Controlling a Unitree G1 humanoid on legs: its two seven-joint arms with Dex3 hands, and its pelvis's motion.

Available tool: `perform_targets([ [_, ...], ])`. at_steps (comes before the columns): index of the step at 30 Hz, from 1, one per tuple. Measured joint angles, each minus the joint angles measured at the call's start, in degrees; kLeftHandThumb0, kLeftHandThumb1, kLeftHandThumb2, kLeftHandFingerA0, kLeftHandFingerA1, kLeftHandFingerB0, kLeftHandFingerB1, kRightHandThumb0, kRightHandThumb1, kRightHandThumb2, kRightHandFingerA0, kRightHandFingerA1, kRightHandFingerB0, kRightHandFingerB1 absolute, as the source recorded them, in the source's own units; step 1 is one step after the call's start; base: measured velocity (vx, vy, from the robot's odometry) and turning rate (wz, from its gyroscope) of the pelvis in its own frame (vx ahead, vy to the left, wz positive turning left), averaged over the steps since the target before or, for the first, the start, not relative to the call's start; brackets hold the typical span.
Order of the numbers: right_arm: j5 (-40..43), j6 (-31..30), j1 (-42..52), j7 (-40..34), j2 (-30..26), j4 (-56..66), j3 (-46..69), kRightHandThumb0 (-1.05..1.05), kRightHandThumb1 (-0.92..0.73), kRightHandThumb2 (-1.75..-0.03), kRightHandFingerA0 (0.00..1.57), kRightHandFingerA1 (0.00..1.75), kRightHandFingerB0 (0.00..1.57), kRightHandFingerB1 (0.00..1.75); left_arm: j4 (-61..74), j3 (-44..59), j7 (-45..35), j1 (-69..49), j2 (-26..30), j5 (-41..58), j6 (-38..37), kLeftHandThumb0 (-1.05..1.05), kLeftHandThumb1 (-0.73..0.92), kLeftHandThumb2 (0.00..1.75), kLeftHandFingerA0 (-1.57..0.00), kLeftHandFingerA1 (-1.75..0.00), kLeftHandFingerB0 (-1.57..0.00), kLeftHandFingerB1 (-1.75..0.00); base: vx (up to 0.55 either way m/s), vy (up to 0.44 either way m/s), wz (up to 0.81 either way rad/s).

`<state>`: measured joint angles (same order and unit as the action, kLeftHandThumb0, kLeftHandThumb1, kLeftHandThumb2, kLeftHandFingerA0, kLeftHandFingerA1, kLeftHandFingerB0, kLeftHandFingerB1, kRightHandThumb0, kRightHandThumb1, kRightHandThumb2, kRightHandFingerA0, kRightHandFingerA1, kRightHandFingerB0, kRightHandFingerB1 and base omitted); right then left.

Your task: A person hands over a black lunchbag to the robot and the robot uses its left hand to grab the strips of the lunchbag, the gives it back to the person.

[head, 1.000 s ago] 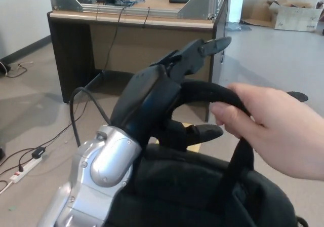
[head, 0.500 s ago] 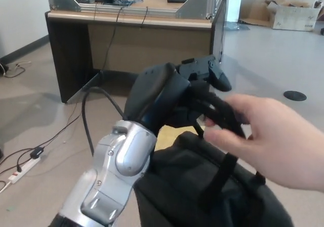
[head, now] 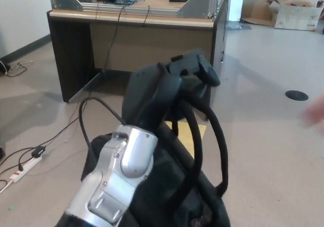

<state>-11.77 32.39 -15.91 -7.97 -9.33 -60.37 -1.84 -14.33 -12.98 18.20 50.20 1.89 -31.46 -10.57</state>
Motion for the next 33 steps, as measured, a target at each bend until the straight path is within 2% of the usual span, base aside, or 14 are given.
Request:
perform_targets([
  [5, 0.1, 0.0, -0.1, 0.9, 0.0, 0.0, 0.0, -0.34, -0.65, -0.6, 0.77, 0.52, 0.36, 0.33, -0.3, 5.6, 3.8, 2.8, 2.9, 0.3, -2.6, -0.09, 0.8, 0.75, -0.89, -1.63, -0.72, -1.21, 0.0, 0.0, 0.0],
  [6, 0.1, 0.0, -0.2, 1.1, 0.0, 0.0, 0.1, -0.36, -0.65, -0.6, 0.75, 0.51, 0.35, 0.32, -0.4, 6.9, 4.6, 3.3, 3.7, 0.3, -3.3, -0.05, 0.69, 0.9, -0.92, -1.61, -0.75, -1.21, 0.0, 0.0, 0.0],
  [8, 0.2, 0.0, -0.5, 1.5, 0.0, 0.0, 0.1, -0.36, -0.65, -0.6, 0.74, 0.5, 0.35, 0.32, -0.5, 10.0, 5.8, 3.9, 6.4, 0.6, -4.9, -0.03, 0.62, 1.0, -0.91, -1.63, -0.74, -1.25, 0.0, 0.0, 0.0],
  [10, 0.3, -0.1, -0.6, 1.6, -0.1, 0.0, 0.1, -0.36, -0.65, -0.59, 0.75, 0.51, 0.36, 0.32, -0.4, 13.4, 6.8, 4.0, 9.4, 1.3, -6.7, -0.05, 0.64, 0.96, -0.97, -1.59, -0.76, -1.24, 0.0, 0.0, 0.0],
  [11, 0.3, -0.1, -0.7, 1.7, -0.1, -0.1, 0.1, -0.37, -0.64, -0.59, 0.77, 0.51, 0.37, 0.32, -0.4, 14.6, 7.1, 3.9, 10.3, 1.5, -7.4, -0.04, 0.67, 0.91, -0.95, -1.41, -0.77, -1.22, 0.0, 0.0, 0.0],
  [13, 0.3, -0.1, -1.0, 1.8, -0.1, -0.2, 0.1, -0.37, -0.64, -0.59, 0.75, 0.51, 0.37, 0.32, 0.6, 17.7, 7.7, 2.6, 13.0, 2.4, -9.3, -0.04, 0.67, 0.92, -0.98, -1.44, -0.77, -1.23, 0.0, 0.0, 0.0],
  [15, 0.3, -0.1, -1.1, 1.9, -0.2, -0.3, 0.2, -0.38, -0.64, -0.59, 0.73, 0.5, 0.36, 0.32, 1.4, 20.0, 8.1, 0.6, 14.8, 3.1, -10.7, -0.05, 0.65, 0.93, -1.15, -1.4, -0.79, -1.2, 0.0, 0.0, 0.0],
  [17, 0.3, -0.2, -1.2, 1.9, -0.2, -0.3, 0.2, -0.38, -0.65, -0.59, 0.73, 0.5, 0.36, 0.32, 2.9, 22.8, 8.3, -3.2, 16.7, 4.0, -12.7, -0.04, 0.66, 0.95, -1.11, -1.42, -0.76, -1.19, 0.0, 0.0, 0.0],
  [18, 0.3, -0.2, -1.2, 1.9, -0.3, -0.3, 0.2, -0.36, -0.65, -0.59, 0.75, 0.51, 0.35, 0.32, 3.2, 23.9, 8.3, -5.1, 17.2, 4.5, -13.5, -0.08, 0.73, 0.85, -1.09, -1.43, -0.75, -1.19, 0.0, 0.0, 0.0],
  [21, 0.3, -0.2, -1.2, 1.8, -0.5, -0.3, 0.2, -0.35, -0.65, -0.6, 0.77, 0.52, 0.36, 0.32, 4.0, 26.4, 8.3, -10.9, 18.3, 6.0, -16.2, -0.08, 0.7, 0.89, -1.09, -1.41, -0.79, -1.16, 0.0, 0.0, 0.0],
  [22, 0.3, -0.2, -1.1, 1.8, -0.5, -0.3, 0.2, -0.36, -0.65, -0.6, 0.78, 0.52, 0.35, 0.32, 4.3, 27.1, 8.3, -12.6, 18.4, 6.4, -16.9, -0.11, 0.76, 0.74, -1.03, -1.48, -0.77, -1.17, 0.0, 0.0, 0.0],
  [25, 0.2, -0.2, -1.1, 1.8, -0.6, -0.3, 0.2, -0.36, -0.66, -0.6, 0.77, 0.52, 0.35, 0.32, 4.9, 29.0, 8.3, -19.7, 18.6, 7.5, -19.7, -0.04, 0.71, 0.77, -1.06, -1.45, -0.82, -1.14, 0.0, 0.0, 0.0],
  [26, 0.2, -0.2, -1.1, 1.8, -0.6, -0.3, 0.2, -0.36, -0.65, -0.6, 0.76, 0.51, 0.35, 0.32, 4.9, 29.5, 8.3, -22.0, 18.6, 7.6, -20.5, -0.07, 0.73, 0.7, -1.05, -1.46, -0.84, -1.13, 0.0, 0.0, 0.0],
  [33, 0.2, -0.3, -1.1, 1.7, -0.6, -0.3, 0.2, -0.37, -0.67, -0.6, 0.76, 0.51, 0.33, 0.31, 3.2, 30.9, 9.2, -35.9, 17.9, 7.7, -26.0, 0.02, 0.62, 0.86, -1.06, -1.46, -0.85, -1.17, 0.0, 0.0, 0.0],
])
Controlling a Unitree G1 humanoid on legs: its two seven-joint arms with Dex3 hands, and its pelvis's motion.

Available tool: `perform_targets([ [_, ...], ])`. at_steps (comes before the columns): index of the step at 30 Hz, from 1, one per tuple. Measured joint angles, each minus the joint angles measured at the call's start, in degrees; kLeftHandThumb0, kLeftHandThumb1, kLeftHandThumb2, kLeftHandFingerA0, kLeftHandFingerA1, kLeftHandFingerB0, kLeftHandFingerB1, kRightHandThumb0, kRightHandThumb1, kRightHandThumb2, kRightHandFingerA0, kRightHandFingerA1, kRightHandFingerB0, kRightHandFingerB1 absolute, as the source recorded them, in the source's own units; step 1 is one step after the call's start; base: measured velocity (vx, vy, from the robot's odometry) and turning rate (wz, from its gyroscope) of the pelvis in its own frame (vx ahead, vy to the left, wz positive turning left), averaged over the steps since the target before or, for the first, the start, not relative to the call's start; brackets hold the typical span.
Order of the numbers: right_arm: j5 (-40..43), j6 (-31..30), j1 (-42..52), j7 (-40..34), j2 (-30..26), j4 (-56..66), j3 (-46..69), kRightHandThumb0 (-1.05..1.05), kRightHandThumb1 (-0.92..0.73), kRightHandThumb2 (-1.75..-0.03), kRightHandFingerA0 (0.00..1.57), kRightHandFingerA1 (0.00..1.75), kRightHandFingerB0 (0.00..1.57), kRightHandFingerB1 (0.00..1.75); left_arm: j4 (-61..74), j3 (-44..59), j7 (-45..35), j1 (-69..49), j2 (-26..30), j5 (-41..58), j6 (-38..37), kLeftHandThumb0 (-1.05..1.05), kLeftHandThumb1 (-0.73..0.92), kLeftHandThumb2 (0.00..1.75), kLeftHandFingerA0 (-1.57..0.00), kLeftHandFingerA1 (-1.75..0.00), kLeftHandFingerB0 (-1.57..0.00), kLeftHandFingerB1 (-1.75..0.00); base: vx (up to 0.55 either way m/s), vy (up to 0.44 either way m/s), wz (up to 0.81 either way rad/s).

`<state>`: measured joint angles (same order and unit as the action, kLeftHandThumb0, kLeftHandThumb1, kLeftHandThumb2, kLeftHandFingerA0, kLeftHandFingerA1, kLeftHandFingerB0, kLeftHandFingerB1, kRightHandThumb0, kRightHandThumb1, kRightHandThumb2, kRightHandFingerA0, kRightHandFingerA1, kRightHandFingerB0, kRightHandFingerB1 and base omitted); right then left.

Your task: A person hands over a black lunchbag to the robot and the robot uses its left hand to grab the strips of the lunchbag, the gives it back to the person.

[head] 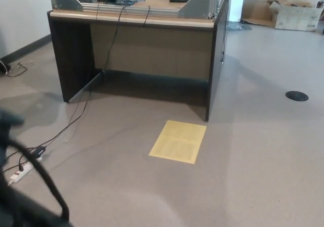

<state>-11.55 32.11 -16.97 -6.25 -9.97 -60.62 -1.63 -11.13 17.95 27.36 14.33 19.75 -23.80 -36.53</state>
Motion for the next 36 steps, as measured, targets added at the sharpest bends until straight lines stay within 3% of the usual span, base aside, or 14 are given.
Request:
perform_targets([
  [3, 0.0, 0.0, 0.0, -0.1, 0.0, 0.0, 0.0, -0.37, -0.67, -0.6, 0.76, 0.51, 0.33, 0.32, -3.0, -0.1, 0.7, -5.3, -0.8, -0.3, -2.4, 0.02, 0.61, 0.84, -1.07, -1.45, -0.85, -1.21, 0.0, 0.0, 0.0],
  [6, 0.0, 0.0, 0.0, -0.2, -0.1, 0.0, 0.0, -0.37, -0.67, -0.6, 0.75, 0.52, 0.33, 0.31, -9.2, -1.2, 3.4, -10.3, -1.1, -2.3, -5.0, 0.05, 0.57, 0.9, -0.99, -1.56, -0.88, -1.21, 0.0, 0.0, 0.0],
  [8, 0.0, 0.0, 0.0, -0.1, -0.2, 0.0, 0.0, -0.37, -0.66, -0.6, 0.76, 0.52, 0.33, 0.32, -12.1, -1.9, 4.8, -11.7, -1.1, -3.4, -5.3, 0.0, 0.66, 0.83, -0.94, -1.66, -0.84, -1.18, 0.0, 0.0, 0.0],
  [12, 0.0, 0.0, 0.0, -0.1, -0.1, 0.0, 0.0, -0.35, -0.66, -0.6, 0.78, 0.53, 0.33, 0.32, -18.5, -4.0, 8.2, -13.2, -0.3, -5.8, -5.3, -0.05, 0.66, 0.76, -1.05, -1.6, -0.85, -1.19, 0.0, 0.0, 0.0],
  [13, 0.0, 0.0, 0.0, -0.2, -0.1, 0.0, 0.0, -0.36, -0.66, -0.6, 0.79, 0.54, 0.33, 0.32, -20.7, -4.8, 9.3, -13.4, 0.1, -6.5, -5.3, -0.09, 0.74, 0.72, -0.94, -1.62, -0.81, -1.18, 0.0, 0.0, 0.0],
  [23, 0.0, 0.0, 0.0, -0.3, -0.2, 0.0, 0.1, -0.37, -0.67, -0.6, 0.77, 0.52, 0.33, 0.32, -37.6, -11.3, 18.0, -12.9, 4.2, -11.0, -5.2, -0.06, 0.71, 0.69, -0.91, -1.64, -0.77, -1.3, 0.0, 0.0, 0.0],
  [25, 0.0, 0.0, 0.0, -0.4, -0.2, 0.0, 0.1, -0.37, -0.67, -0.61, 0.81, 0.54, 0.33, 0.32, -39.8, -12.6, 19.8, -12.7, 4.9, -11.7, -5.3, -0.09, 0.7, 0.68, -1.0, -1.64, -0.82, -1.28, 0.0, 0.0, 0.0],
  [26, 0.0, 0.0, 0.0, -0.4, -0.2, -0.1, 0.1, -0.37, -0.67, -0.61, 0.79, 0.53, 0.33, 0.32, -40.7, -13.1, 20.6, -12.6, 5.2, -12.0, -5.3, -0.12, 0.75, 0.71, -0.92, -1.63, -0.78, -1.23, 0.0, 0.0, 0.0],
  [31, 0.0, 0.0, 0.1, -0.5, -0.2, -0.3, 0.1, -0.35, -0.67, -0.6, 0.78, 0.53, 0.34, 0.32, -43.1, -15.8, 24.7, -11.9, 6.2, -13.5, -5.6, -0.1, 0.7, 0.79, -0.92, -1.63, -0.84, -1.12, 0.0, 0.0, 0.0],
  [32, 0.0, 0.0, 0.2, -0.5, -0.2, -0.3, 0.1, -0.35, -0.67, -0.6, 0.77, 0.53, 0.34, 0.32, -43.2, -16.2, 25.5, -11.6, 6.5, -13.8, -5.7, -0.07, 0.65, 0.8, -1.03, -1.62, -0.82, -1.25, 0.0, 0.0, 0.0],
  [33, 0.0, 0.0, 0.2, -0.5, -0.2, -0.3, 0.1, -0.35, -0.67, -0.6, 0.77, 0.53, 0.34, 0.32, -43.2, -16.6, 26.3, -11.2, 6.9, -14.1, -5.9, -0.07, 0.65, 0.8, -1.03, -1.62, -0.82, -1.25, 0.0, 0.0, 0.0],
  [34, 0.0, 0.0, 0.3, -0.5, -0.2, -0.4, 0.1, -0.35, -0.67, -0.6, 0.77, 0.52, 0.34, 0.32, -43.2, -16.9, 26.8, -10.9, 7.1, -14.3, -6.0, -0.09, 0.74, 0.72, -0.85, -1.7, -0.68, -1.4, 0.0, 0.0, 0.0],
  [35, 0.0, 0.0, 0.4, -0.6, -0.2, -0.5, 0.1, -0.36, -0.66, -0.6, 0.76, 0.52, 0.33, 0.32, -43.1, -17.3, 28.0, -10.0, 7.8, -14.6, -6.3, -0.09, 0.59, 0.94, -1.19, -1.37, -0.8, -1.13, 0.0, 0.0, 0.0],
  [36, 0.0, 0.0, 0.4, -0.6, -0.2, -0.5, 0.1, -0.36, -0.66, -0.6, 0.77, 0.52, 0.34, 0.32, -43.1, -17.4, 28.3, -9.6, 7.9, -14.7, -6.5, -0.04, 0.57, 0.9, -1.2, -1.4, -0.81, -1.16, 0.0, 0.0, 0.0],
])
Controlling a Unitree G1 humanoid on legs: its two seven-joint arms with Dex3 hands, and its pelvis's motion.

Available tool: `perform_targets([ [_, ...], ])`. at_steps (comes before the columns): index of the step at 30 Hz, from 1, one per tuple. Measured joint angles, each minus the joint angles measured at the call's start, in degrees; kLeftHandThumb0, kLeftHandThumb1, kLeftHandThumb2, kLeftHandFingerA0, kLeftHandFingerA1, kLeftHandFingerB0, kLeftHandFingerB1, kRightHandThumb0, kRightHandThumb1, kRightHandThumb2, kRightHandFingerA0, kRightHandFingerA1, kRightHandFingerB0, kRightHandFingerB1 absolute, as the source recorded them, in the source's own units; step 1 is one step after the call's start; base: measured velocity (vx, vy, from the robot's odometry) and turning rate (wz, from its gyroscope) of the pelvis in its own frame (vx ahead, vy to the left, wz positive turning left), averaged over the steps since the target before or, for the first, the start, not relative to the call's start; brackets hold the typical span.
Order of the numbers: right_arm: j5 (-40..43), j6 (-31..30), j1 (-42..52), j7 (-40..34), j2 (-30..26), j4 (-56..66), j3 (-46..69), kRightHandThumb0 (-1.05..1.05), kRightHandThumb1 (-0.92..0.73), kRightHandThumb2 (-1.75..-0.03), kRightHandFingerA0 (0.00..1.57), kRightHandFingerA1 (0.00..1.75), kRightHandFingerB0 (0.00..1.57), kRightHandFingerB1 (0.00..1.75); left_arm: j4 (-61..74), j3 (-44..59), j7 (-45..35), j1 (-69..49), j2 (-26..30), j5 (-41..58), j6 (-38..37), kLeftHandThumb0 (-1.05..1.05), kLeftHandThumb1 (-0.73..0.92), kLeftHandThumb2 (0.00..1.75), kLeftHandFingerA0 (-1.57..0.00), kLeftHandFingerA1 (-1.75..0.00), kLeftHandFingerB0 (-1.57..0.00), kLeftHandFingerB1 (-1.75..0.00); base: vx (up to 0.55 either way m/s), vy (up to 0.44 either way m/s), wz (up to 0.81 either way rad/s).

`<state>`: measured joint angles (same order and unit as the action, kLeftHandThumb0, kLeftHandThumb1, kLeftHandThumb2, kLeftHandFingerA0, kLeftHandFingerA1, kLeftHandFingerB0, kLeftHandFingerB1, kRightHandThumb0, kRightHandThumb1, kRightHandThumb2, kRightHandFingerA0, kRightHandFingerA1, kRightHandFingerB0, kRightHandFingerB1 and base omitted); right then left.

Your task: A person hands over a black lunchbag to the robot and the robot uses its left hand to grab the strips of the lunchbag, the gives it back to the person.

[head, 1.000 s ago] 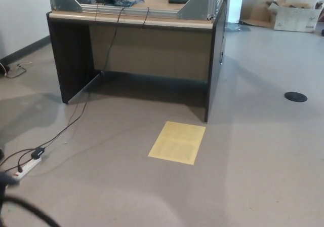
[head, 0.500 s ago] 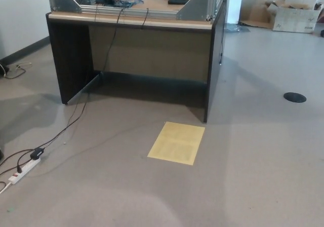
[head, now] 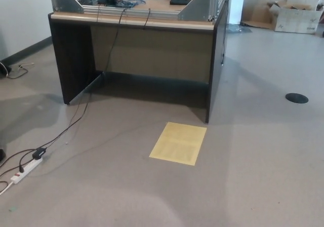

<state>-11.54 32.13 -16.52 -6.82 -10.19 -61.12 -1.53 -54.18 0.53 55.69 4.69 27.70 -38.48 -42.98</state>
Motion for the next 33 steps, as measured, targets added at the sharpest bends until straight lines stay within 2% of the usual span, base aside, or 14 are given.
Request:
perform_targets([
  [2, 0.2, 0.1, 0.5, -0.1, -0.3, -0.4, 0.6, -0.36, -0.66, -0.6, 0.78, 0.52, 0.34, 0.32, 2.6, -0.8, 1.7, 4.0, 1.8, -1.2, -0.2, 0.01, 0.54, 0.92, -1.21, -1.37, -0.85, -1.14, 0.0, 0.0, 0.05],
  [4, 0.3, 0.2, 0.7, -0.2, -0.5, -0.4, 1.1, -0.35, -0.67, -0.6, 0.77, 0.52, 0.33, 0.32, 5.7, -1.6, 2.7, 8.3, 3.3, -2.1, -0.2, 0.0, 0.59, 0.78, -0.85, -1.64, -0.67, -1.4, 0.0, 0.0, 0.0],
  [5, 0.3, 0.2, 0.9, -0.3, -0.6, -0.5, 1.2, -0.35, -0.67, -0.6, 0.77, 0.52, 0.33, 0.32, 6.8, -2.0, 3.0, 9.9, 3.8, -2.4, -0.2, 0.0, 0.59, 0.78, -0.85, -1.64, -0.67, -1.4, 0.0, 0.0, 0.0],
  [6, 0.3, 0.3, 1.3, -0.5, -0.9, -0.4, 1.5, -0.35, -0.67, -0.61, 0.79, 0.53, 0.33, 0.32, 9.5, -2.8, 3.2, 13.4, 4.7, -3.3, 0.0, -0.04, 0.51, 0.94, -1.18, -1.35, -0.8, -1.13, 0.0, 0.0, 0.0],
  [7, 0.3, 0.3, 1.5, -0.6, -1.2, -0.4, 1.7, -0.35, -0.66, -0.6, 0.78, 0.53, 0.33, 0.32, 11.5, -3.4, 3.2, 15.8, 5.0, -3.9, 0.0, -0.04, 0.65, 0.76, -0.87, -1.61, -0.68, -1.33, 0.0, 0.0, 0.0],
  [22, 0.4, 1.0, 3.6, -1.0, -1.4, 0.1, 1.8, -0.36, -0.67, -0.6, 0.7, 0.5, 0.31, 0.31, 23.1, -12.4, 0.1, 46.2, 1.2, -11.2, 6.5, -0.09, 0.67, 0.65, -0.86, -1.75, -0.52, -1.54, 0.0, 0.0, 0.0],
  [23, 0.4, 1.0, 3.7, -1.0, -1.4, 0.1, 1.8, -0.36, -0.67, -0.6, 0.69, 0.49, 0.3, 0.31, 23.2, -13.0, -0.3, 47.9, 0.4, -11.5, 7.1, -0.18, 0.77, 0.56, -0.64, -1.65, -0.41, -1.33, 0.0, 0.0, 0.0],
  [24, 0.4, 1.0, 3.8, -0.9, -1.3, 0.1, 1.7, -0.36, -0.67, -0.6, 0.7, 0.49, 0.3, 0.31, 23.2, -13.4, -0.8, 49.3, -0.4, -11.7, 7.6, -0.19, 0.7, 0.62, -0.88, -1.75, -0.57, -1.45, 0.0, 0.0, 0.0],
  [25, 0.4, 1.0, 4.0, -0.9, -1.3, 0.1, 1.7, -0.36, -0.67, -0.6, 0.7, 0.5, 0.31, 0.31, 23.0, -14.0, -1.4, 51.0, -1.2, -12.0, 8.1, -0.26, 0.54, 0.91, -1.22, -1.39, -0.73, -1.09, 0.0, 0.0, 0.0],
  [27, 0.3, 1.0, 4.0, -0.9, -1.3, 0.1, 1.6, -0.37, -0.68, -0.6, 0.69, 0.49, 0.3, 0.31, 21.9, -15.3, -1.8, 54.8, -3.3, -12.6, 9.4, -0.24, 0.52, 0.91, -1.24, -1.38, -0.79, -1.03, 0.0, 0.0, 0.0],
  [28, 0.3, 1.0, 4.0, -1.0, -1.3, 0.1, 1.5, -0.37, -0.68, -0.6, 0.7, 0.5, 0.3, 0.31, 21.3, -15.9, -2.0, 56.6, -4.1, -12.9, 9.9, -0.18, 0.64, 0.61, -0.93, -1.75, -0.7, -1.34, 0.0, 0.0, 0.0],
  [29, 0.3, 1.0, 3.9, -1.0, -1.3, 0.1, 1.4, -0.37, -0.68, -0.6, 0.7, 0.5, 0.3, 0.31, 20.6, -16.5, -2.1, 58.7, -5.1, -13.3, 10.6, -0.18, 0.64, 0.61, -0.93, -1.75, -0.7, -1.34, 0.0, 0.0, 0.0],
  [30, 0.2, 1.0, 3.9, -1.0, -1.3, 0.2, 1.3, -0.37, -0.68, -0.6, 0.72, 0.5, 0.32, 0.31, 19.6, -17.2, -2.4, 60.8, -5.9, -13.5, 11.2, -0.26, 0.49, 0.89, -1.23, -1.37, -0.79, -1.02, 0.0, 0.0, 0.0],
  [33, 0.1, 1.0, 3.4, -1.0, -1.3, 0.4, 1.0, -0.35, -0.68, -0.61, 0.79, 0.54, 0.32, 0.32, 15.7, -18.8, -3.0, 66.8, -8.5, -13.8, 12.5, -0.28, 0.42, 0.85, -1.25, -1.39, -0.78, -0.88, 0.0, 0.0, 0.0],
])
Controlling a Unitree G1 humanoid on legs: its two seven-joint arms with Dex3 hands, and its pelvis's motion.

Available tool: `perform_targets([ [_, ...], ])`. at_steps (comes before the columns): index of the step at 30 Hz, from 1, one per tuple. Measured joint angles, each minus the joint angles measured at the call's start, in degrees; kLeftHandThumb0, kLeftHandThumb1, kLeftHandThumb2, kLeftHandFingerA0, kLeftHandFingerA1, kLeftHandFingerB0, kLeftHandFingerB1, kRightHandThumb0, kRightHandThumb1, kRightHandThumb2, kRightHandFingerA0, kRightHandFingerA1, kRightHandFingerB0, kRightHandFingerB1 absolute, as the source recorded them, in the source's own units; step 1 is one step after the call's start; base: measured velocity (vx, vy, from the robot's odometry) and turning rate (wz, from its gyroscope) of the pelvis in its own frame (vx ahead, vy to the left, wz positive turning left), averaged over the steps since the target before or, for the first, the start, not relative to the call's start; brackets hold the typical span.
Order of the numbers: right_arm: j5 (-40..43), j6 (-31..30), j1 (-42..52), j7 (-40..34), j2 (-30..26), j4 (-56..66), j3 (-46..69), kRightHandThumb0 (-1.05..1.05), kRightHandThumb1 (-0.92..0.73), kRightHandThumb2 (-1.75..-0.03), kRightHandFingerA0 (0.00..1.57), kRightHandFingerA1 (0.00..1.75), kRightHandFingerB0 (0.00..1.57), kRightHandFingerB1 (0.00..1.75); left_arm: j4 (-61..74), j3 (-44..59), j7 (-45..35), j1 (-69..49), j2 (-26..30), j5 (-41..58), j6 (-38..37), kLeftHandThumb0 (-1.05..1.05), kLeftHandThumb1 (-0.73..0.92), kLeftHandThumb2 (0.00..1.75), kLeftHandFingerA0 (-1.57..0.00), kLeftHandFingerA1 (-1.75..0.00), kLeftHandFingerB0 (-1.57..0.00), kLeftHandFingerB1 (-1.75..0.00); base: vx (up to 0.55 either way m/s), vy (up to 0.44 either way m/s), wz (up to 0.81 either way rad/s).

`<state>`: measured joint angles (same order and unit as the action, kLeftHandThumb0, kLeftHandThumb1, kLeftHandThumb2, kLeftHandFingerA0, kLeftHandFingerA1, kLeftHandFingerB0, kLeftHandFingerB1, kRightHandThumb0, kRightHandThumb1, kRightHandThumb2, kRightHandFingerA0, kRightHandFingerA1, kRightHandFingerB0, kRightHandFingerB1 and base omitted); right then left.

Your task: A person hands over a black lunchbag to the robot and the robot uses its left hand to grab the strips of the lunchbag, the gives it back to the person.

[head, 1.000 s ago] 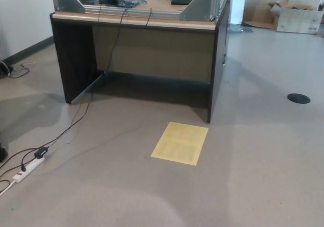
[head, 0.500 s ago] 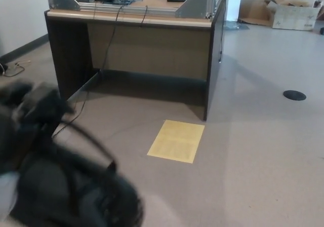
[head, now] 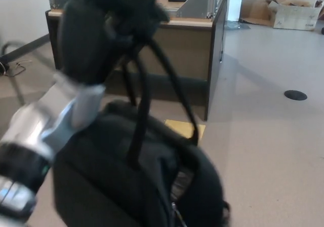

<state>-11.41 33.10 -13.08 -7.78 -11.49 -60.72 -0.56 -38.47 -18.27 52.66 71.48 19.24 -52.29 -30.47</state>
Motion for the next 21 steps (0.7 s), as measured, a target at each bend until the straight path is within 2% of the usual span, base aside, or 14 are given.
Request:
perform_targets([
  [1, 0.0, 0.0, -0.3, 0.0, 0.0, 0.1, -0.1, -0.37, -0.68, -0.62, 0.81, 0.56, 0.32, 0.32, -1.3, -0.5, -0.2, 1.8, -0.8, -0.1, 0.3, -0.28, 0.44, 0.85, -1.24, -1.39, -0.74, -1.0, 0.0, 0.0, 0.0],
  [3, 0.0, 0.0, -0.8, 0.0, 0.0, 0.2, -0.1, -0.37, -0.68, -0.61, 0.79, 0.53, 0.32, 0.32, -3.6, -1.5, -0.4, 4.5, -2.0, -0.4, 0.8, -0.25, 0.44, 0.86, -1.23, -1.38, -0.76, -0.99, 0.0, 0.0, 0.0],
  [4, 0.0, -0.1, -1.2, 0.1, 0.0, 0.2, -0.1, -0.37, -0.68, -0.61, 0.75, 0.52, 0.32, 0.31, -5.3, -2.4, -0.5, 6.3, -2.9, -0.6, 1.4, -0.21, 0.6, 0.59, -0.93, -1.73, -0.74, -1.06, 0.0, 0.0, 0.0],
  [5, 0.0, -0.1, -1.3, 0.2, 0.0, 0.2, -0.1, -0.37, -0.68, -0.61, 0.75, 0.52, 0.32, 0.31, -6.0, -2.7, -0.5, 7.0, -3.4, -0.7, 1.5, -0.21, 0.6, 0.59, -0.93, -1.73, -0.74, -1.06, 0.0, 0.0, 0.0],
  [6, 0.1, -0.1, -1.6, 0.2, 0.1, 0.2, -0.1, -0.38, -0.68, -0.6, 0.75, 0.52, 0.32, 0.31, -7.0, -3.3, -0.6, 7.9, -3.9, -0.8, 1.8, -0.29, 0.46, 0.89, -1.26, -1.38, -0.77, -0.95, 0.0, 0.0, 0.0],
  [8, 0.1, -0.1, -1.9, 0.4, 0.1, 0.0, -0.1, -0.38, -0.68, -0.6, 0.75, 0.52, 0.32, 0.31, -8.8, -4.3, -0.6, 9.5, -5.1, -1.0, 2.5, -0.3, 0.45, 0.88, -1.26, -1.38, -0.77, -0.97, 0.0, 0.0, 0.0],
  [9, 0.2, -0.2, -2.2, 0.5, 0.1, -0.1, -0.2, -0.38, -0.68, -0.62, 0.76, 0.52, 0.32, 0.32, -9.7, -5.0, -0.6, 10.3, -5.8, -1.2, 3.1, -0.23, 0.61, 0.58, -0.95, -1.73, -0.72, -1.2, 0.0, 0.0, 0.0],
  [11, 0.2, -0.2, -2.6, 0.6, 0.1, -0.1, -0.2, -0.38, -0.68, -0.61, 0.75, 0.52, 0.32, 0.31, -10.9, -5.9, -0.6, 11.3, -6.9, -1.4, 3.9, -0.21, 0.63, 0.6, -0.92, -1.74, -0.7, -1.16, 0.0, 0.0, 0.0],
  [12, 0.2, -0.2, -2.7, 0.7, 0.1, -0.1, -0.2, -0.39, -0.68, -0.61, 0.74, 0.51, 0.32, 0.31, -11.3, -6.1, -0.6, 11.7, -7.5, -1.4, 4.2, -0.15, 0.61, 0.6, -0.94, -1.74, -0.69, -1.28, 0.0, 0.0, 0.0],
  [13, 0.2, -0.2, -2.7, 0.7, 0.1, 0.0, -0.3, -0.38, -0.67, -0.6, 0.72, 0.5, 0.33, 0.31, -11.5, -6.3, -0.6, 11.8, -7.9, -1.4, 4.2, -0.21, 0.6, 0.58, -0.87, -1.72, -0.73, -1.04, 0.0, 0.0, 0.0],
  [14, 0.1, -0.3, -2.8, 0.8, 0.1, 0.0, -0.4, -0.38, -0.67, -0.6, 0.72, 0.5, 0.33, 0.31, -11.5, -6.5, -0.6, 11.8, -8.4, -1.4, 4.3, -0.21, 0.6, 0.58, -0.87, -1.72, -0.73, -1.04, 0.0, 0.0, 0.0],
  [15, 0.1, -0.4, -2.9, 0.8, 0.1, 0.1, -0.4, -0.38, -0.67, -0.6, 0.73, 0.5, 0.33, 0.31, -11.4, -6.7, -0.6, 11.8, -8.7, -1.4, 4.3, -0.27, 0.57, 0.59, -0.9, -1.68, -0.81, -0.7, 0.0, 0.0, 0.0],
  [16, 0.1, -0.6, -3.0, 0.7, 0.1, 0.2, -0.5, -0.39, -0.68, -0.6, 0.73, 0.5, 0.33, 0.31, -11.2, -7.0, -0.6, 11.8, -9.1, -1.4, 4.5, -0.31, 0.55, 0.6, -0.92, -1.64, -0.85, -0.61, 0.0, 0.0, 0.0],
  [21, -0.4, -1.0, -3.3, 0.4, 0.1, 0.5, -1.3, -0.4, -0.68, -0.6, 0.73, 0.5, 0.32, 0.31, -9.6, -8.1, -0.6, 11.7, -10.4, -1.6, 5.7, -0.32, 0.53, 0.56, -0.93, -1.64, -0.84, -0.65, 0.0, 0.0, 0.0],
])
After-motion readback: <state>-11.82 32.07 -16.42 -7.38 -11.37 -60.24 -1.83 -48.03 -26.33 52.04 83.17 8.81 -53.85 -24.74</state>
